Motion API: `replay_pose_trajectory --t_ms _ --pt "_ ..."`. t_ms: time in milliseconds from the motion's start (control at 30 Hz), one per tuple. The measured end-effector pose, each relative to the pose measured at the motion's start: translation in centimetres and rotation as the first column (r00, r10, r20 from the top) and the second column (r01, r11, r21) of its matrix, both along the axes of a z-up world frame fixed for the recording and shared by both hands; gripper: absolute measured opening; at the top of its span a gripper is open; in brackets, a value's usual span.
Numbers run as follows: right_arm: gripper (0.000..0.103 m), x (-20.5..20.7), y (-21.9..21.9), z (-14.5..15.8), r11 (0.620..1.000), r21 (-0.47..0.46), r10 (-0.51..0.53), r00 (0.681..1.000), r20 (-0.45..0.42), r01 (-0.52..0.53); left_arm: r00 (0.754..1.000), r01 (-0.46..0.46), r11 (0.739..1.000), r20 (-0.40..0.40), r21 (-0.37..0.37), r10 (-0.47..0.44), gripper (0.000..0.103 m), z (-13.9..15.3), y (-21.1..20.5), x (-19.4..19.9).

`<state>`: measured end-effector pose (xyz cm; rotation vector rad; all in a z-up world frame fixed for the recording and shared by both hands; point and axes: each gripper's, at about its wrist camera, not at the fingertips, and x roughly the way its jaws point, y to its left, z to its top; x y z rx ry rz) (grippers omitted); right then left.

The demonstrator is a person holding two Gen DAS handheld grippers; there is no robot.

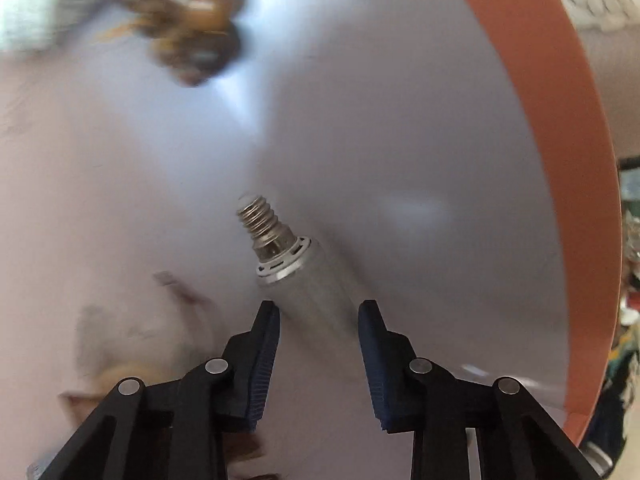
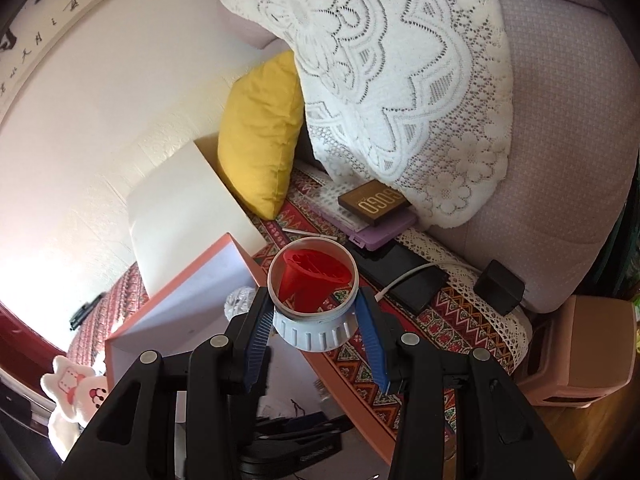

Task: Clean container
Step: 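Grasp the white LED bulb with the left gripper while the right gripper lifts the cup, then carry the bulb and cup out and release them on the blanket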

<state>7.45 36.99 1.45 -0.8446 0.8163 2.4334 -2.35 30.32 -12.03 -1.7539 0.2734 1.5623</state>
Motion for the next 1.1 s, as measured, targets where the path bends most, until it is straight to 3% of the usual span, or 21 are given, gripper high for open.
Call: replay_pose_trajectory --t_ms 100,200,267,300,367,400,433,500,533,733,833,1000,1033,1100 --pt "0.045 0.2 0.2 0.1 1.000 0.001 -0.006 1.000 -0.001 0.006 0.995 -0.056 0.998 -0.089 -0.033 0.053 0.021 1.6 -1.9 -1.0" --pt "0.045 0.1 0.2 0.0 1.000 -0.003 -0.008 1.000 0.001 0.008 0.991 -0.078 0.994 -0.112 -0.082 0.069 0.029 1.8 -2.2 -1.6" --pt "0.045 0.0 0.3 -0.1 1.000 -0.006 -0.008 1.000 0.004 0.008 0.989 -0.093 0.989 -0.128 -0.115 0.078 0.059 1.9 -2.4 -1.9" --pt "0.045 -0.2 0.2 -0.2 1.000 -0.007 -0.005 1.000 0.007 0.005 0.988 -0.077 0.988 -0.140 -0.132 0.058 0.064 1.4 -1.8 -1.6" --pt "0.045 -0.4 0.1 -0.2 1.000 -0.005 0.002 1.000 0.013 -0.002 0.987 -0.029 0.991 -0.159 -0.130 0.008 0.090 0.8 -0.5 -0.5" --pt "0.045 -0.5 0.0 -0.2 1.000 -0.001 0.005 1.000 0.016 -0.005 0.980 -0.024 0.990 -0.201 -0.138 -0.005 0.090 0.9 0.0 -0.1" --pt "0.045 -0.6 -0.1 -0.2 1.000 0.002 0.008 1.000 0.019 -0.008 0.970 -0.019 0.989 -0.243 -0.146 -0.017 0.083 1.0 0.4 0.3" --pt "0.045 -0.5 -0.2 0.1 1.000 0.010 0.009 1.000 0.007 -0.009 0.976 -0.047 0.995 -0.214 -0.089 0.027 0.031 1.8 -0.6 -0.3" --pt "0.045 -0.4 -0.3 0.3 1.000 0.014 0.010 1.000 0.001 -0.010 0.979 -0.062 0.996 -0.198 -0.060 0.049 0.027 2.2 -1.1 -0.6" --pt "0.045 -0.2 -1.0 1.7 1.000 0.022 0.002 0.998 -0.057 -0.001 0.975 -0.105 0.991 -0.187 0.087 0.119 0.027 6.4 -6.8 -1.0" --pt "0.045 -0.8 -2.4 2.6 0.999 0.026 0.033 0.996 -0.079 -0.031 0.958 -0.111 0.980 -0.244 0.166 0.149 0.027 10.5 -10.1 -0.6" --pt "0.045 -2.4 -6.9 5.1 0.991 0.054 0.131 0.982 -0.133 -0.125 0.893 -0.121 0.946 -0.383 0.301 0.236 0.027 16.3 -15.6 -0.4" --pt "0.045 -2.7 -8.1 5.7 0.987 0.061 0.156 0.977 -0.146 -0.148 0.873 -0.129 0.939 -0.412 0.320 0.260 0.027 17.4 -14.8 -0.3" --pt "0.045 -3.5 -10.8 6.9 0.977 0.077 0.209 0.963 -0.172 -0.199 0.824 -0.139 0.928 -0.480 0.346 0.302 0.028 19.8 -17.1 -1.4"
